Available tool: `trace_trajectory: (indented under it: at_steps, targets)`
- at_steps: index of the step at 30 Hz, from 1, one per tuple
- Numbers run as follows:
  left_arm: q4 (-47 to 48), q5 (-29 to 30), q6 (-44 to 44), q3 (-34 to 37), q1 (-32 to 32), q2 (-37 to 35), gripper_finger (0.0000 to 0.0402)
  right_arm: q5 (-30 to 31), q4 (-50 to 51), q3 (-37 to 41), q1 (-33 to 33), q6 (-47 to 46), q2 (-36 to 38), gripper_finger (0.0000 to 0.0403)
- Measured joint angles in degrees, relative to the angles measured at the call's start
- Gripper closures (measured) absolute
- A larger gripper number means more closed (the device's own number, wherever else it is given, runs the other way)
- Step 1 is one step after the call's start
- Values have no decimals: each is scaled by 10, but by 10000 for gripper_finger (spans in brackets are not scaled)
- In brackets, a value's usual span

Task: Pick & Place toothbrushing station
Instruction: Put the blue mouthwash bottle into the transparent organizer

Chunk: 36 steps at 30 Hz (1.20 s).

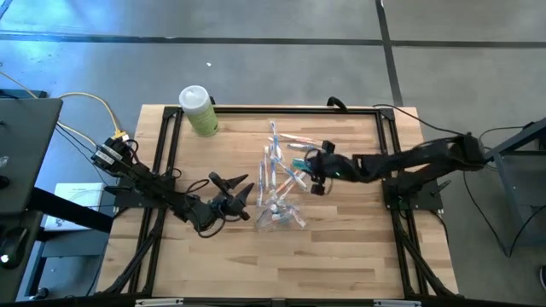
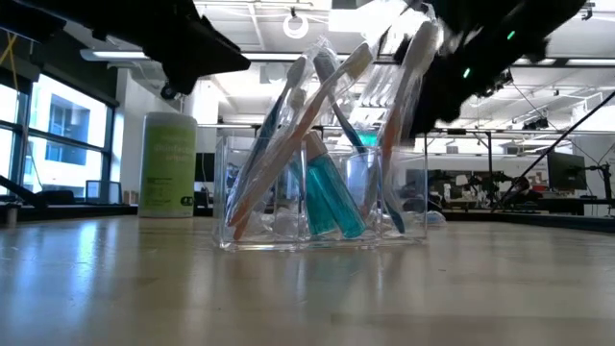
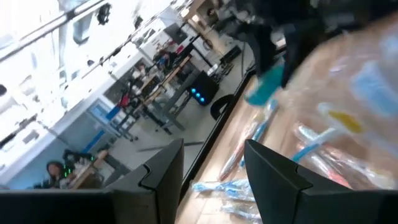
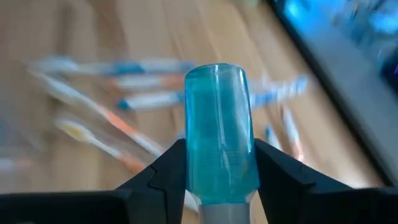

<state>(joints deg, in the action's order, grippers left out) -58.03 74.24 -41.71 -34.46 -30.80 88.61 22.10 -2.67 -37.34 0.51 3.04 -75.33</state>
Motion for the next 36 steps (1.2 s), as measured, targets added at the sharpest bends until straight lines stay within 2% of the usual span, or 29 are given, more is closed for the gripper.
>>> trace_trajectory:
  at_steps: [4, 8, 13, 18, 23, 27, 33, 36]
  targets:
    - [-46, -1, -30, 0, -26, 0, 238, 54, -13, -1, 73, 17, 56, 257]
    - [-140, -2, -76, 0, -54, 0, 238, 84, -41, -1, 139, 47, 87, 257]
    - [-230, -15, -149, 0, -95, -2, 238, 95, -95, -7, 204, 95, 93, 257]
    - [-241, -54, -159, 0, -150, -33, 238, 103, -112, -27, 239, 121, 85, 257]
    - [-238, -98, -71, 0, -193, -80, 238, 112, -122, -51, 263, 164, 65, 257]
    - [-217, -114, 8, 0, -197, -107, 238, 119, -133, -71, 277, 207, 37, 257]
    - [-51, -172, 196, 0, -161, -149, 238, 167, -134, -117, 288, 258, -25, 257]
    - [47, -240, 308, 0, -133, -173, 238, 176, -135, -143, 291, 276, -60, 257]
